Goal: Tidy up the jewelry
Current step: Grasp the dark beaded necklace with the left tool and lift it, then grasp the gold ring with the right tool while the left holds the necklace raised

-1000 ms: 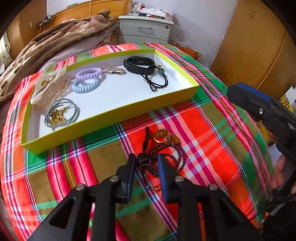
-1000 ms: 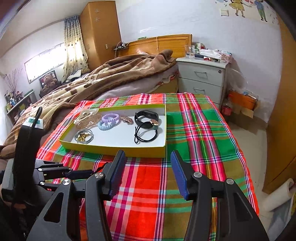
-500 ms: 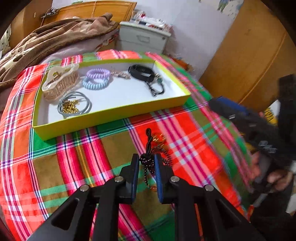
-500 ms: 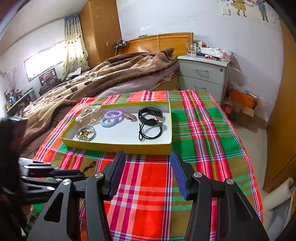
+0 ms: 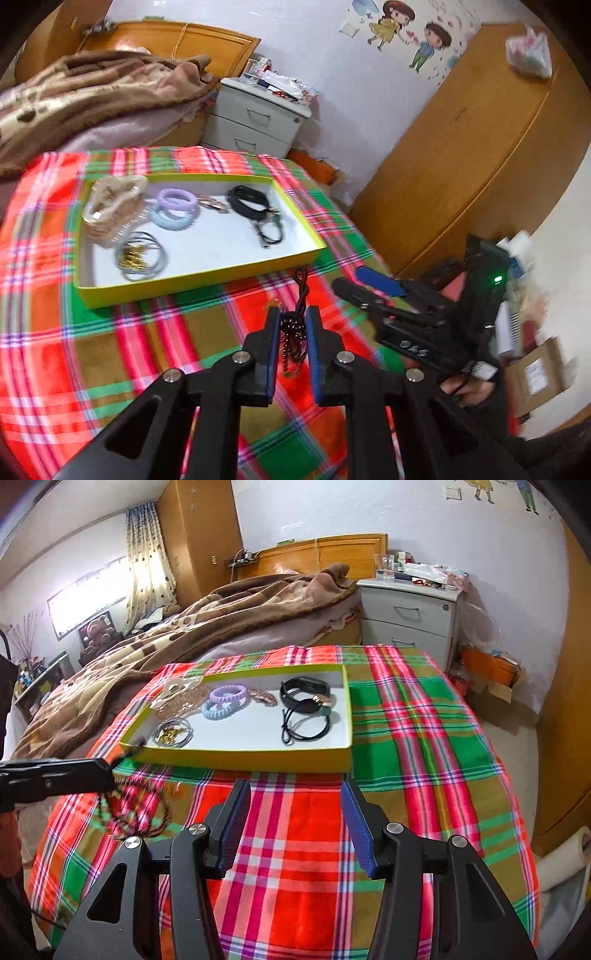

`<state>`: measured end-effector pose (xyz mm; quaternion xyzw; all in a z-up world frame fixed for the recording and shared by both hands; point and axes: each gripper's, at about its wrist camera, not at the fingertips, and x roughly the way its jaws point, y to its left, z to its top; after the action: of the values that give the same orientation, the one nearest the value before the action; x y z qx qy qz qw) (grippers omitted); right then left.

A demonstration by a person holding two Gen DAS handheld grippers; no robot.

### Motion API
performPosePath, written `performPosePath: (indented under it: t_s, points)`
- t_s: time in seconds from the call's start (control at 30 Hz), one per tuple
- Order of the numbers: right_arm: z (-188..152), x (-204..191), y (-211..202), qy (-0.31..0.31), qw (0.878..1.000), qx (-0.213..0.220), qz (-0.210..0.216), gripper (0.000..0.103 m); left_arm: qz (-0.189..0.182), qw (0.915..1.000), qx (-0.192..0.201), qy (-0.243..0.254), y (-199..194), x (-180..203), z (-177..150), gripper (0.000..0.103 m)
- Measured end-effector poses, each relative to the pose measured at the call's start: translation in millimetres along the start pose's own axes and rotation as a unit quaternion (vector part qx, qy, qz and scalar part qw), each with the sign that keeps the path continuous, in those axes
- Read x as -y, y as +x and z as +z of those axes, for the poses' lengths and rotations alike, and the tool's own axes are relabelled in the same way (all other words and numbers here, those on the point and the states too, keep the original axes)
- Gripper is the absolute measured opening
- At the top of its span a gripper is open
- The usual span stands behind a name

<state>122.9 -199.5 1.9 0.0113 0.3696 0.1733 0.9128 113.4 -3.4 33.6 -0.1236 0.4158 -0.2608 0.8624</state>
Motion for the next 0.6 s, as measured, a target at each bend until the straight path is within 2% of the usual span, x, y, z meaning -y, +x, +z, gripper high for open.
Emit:
performPosePath:
  t_s: [0.03, 0.1, 0.27, 0.47, 0.53, 0.57, 0.6]
  points:
    - [-2, -2, 1, -0.003, 1.000, -0.003, 0.003, 0.052, 0.014, 0.9999, 0.002, 0.002, 0, -1, -1, 0.014]
    - [-4, -5, 5, -0.008, 1.000, -0.010, 0.011, 0.052, 0.014, 0.9998, -0.001, -0.010, -1, -11, -2, 0.014]
    - [-11, -20, 13, -0.026, 0.998, -0.031, 0.049, 0.052, 0.044, 0.9987, -0.002, -0.026, -3, -32, -10, 0.011]
    - [-18, -41, 23, -0.057, 0.995, -0.054, 0.067, 0.052, 0.062, 0.9968, -0.016, -0.049, 0, -56, -21, 0.011]
    - [-20, -46, 24, -0.069, 0.993, -0.060, 0.073, 0.052, 0.052, 0.9970, -0.021, -0.053, 2, -58, -26, 0.012]
    - [-21, -50, 26, -0.077, 0.992, -0.065, 0.071, 0.052, 0.053, 0.9970, -0.024, -0.052, 3, -58, -28, 0.016]
    - [-22, -52, 26, -0.081, 0.992, -0.067, 0.071, 0.052, 0.059, 0.9967, -0.026, -0.049, 3, -58, -30, 0.024]
